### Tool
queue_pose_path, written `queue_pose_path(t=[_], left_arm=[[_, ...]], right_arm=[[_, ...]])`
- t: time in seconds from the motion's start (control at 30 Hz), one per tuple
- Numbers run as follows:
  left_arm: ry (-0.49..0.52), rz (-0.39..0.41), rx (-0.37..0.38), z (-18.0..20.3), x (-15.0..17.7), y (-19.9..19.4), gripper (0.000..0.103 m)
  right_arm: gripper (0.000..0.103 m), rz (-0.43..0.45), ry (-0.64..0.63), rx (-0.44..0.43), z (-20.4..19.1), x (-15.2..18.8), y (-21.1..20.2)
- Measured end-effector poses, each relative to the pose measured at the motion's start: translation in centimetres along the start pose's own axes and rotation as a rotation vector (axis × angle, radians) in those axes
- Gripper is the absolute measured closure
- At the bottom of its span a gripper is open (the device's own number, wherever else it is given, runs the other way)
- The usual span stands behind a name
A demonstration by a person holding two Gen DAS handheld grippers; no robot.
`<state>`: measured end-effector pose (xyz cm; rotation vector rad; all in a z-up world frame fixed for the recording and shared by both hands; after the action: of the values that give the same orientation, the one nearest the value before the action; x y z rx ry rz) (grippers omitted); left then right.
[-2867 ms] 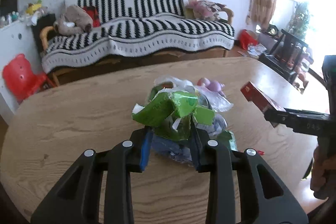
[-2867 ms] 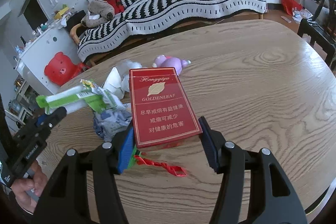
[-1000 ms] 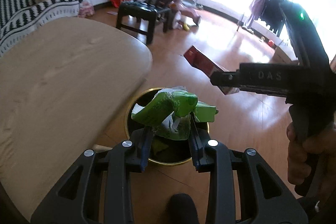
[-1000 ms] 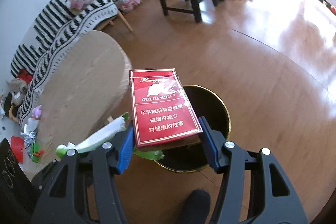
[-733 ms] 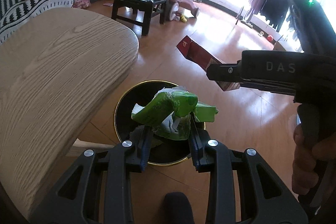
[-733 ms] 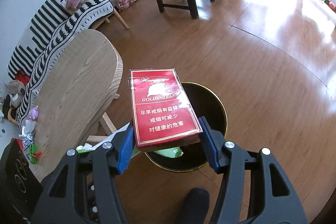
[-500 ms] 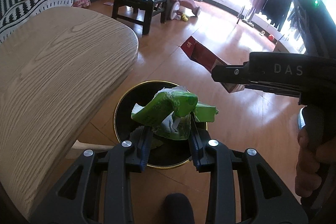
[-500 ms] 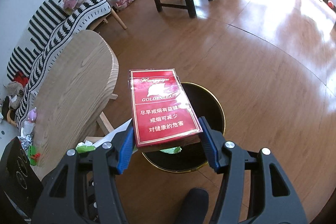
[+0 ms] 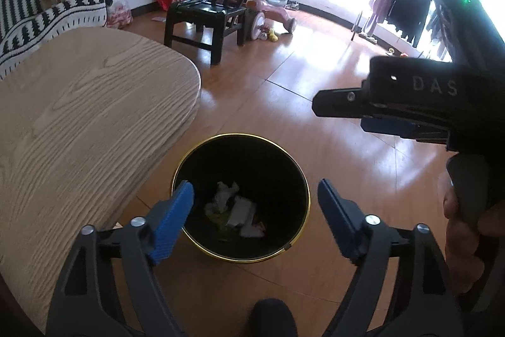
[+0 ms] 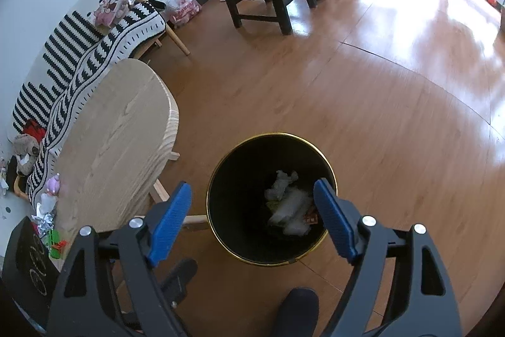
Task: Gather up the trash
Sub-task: 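Carry wrapper and box over the bin and open both tools to drop them, then grasp the blue cloth with the left tool while the right tool grasps the red ribbon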
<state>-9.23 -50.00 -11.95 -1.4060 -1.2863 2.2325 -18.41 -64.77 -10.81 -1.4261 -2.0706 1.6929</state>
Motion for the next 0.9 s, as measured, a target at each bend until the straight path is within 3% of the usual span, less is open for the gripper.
queue_pose_path(t=[0.23, 0.37, 0.63, 0.9], left_arm=[[-0.012, 0.046, -0.01, -2.1, -0.3, -3.8, 0.016], [-0.033, 0.086, -0.077, -5.7, -0.2, -7.8, 0.014], [-0.174, 0.15, -0.248, -16.9, 2.3, -16.9, 0.014], [-0.344, 0.195, -0.441, -28.9, 7.9, -26.5, 0.013]], right_arm=[[0.018, 0.056, -0.051, -0.016, -3.3, -0.3, -1.8], [0.017, 0.075, -0.098, -0.067, -7.4, -0.4, -2.3], [0.016, 0.044, -0.25, -0.185, -20.4, 1.2, -1.0], [0.016, -0.039, -0.458, -0.29, -34.5, 6.7, 1.6]])
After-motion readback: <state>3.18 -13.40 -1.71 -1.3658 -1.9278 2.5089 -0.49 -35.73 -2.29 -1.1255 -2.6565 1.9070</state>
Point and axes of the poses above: each gripper's, at about its wrist camera, not at the fingertips, and y roughly the way its jaws point, z to its right, x to its underside, the point moved 3 cm from there along y, roughly the way its jaws point, and after that the axes turned 1 degree about -z, right-handed, at the moved point
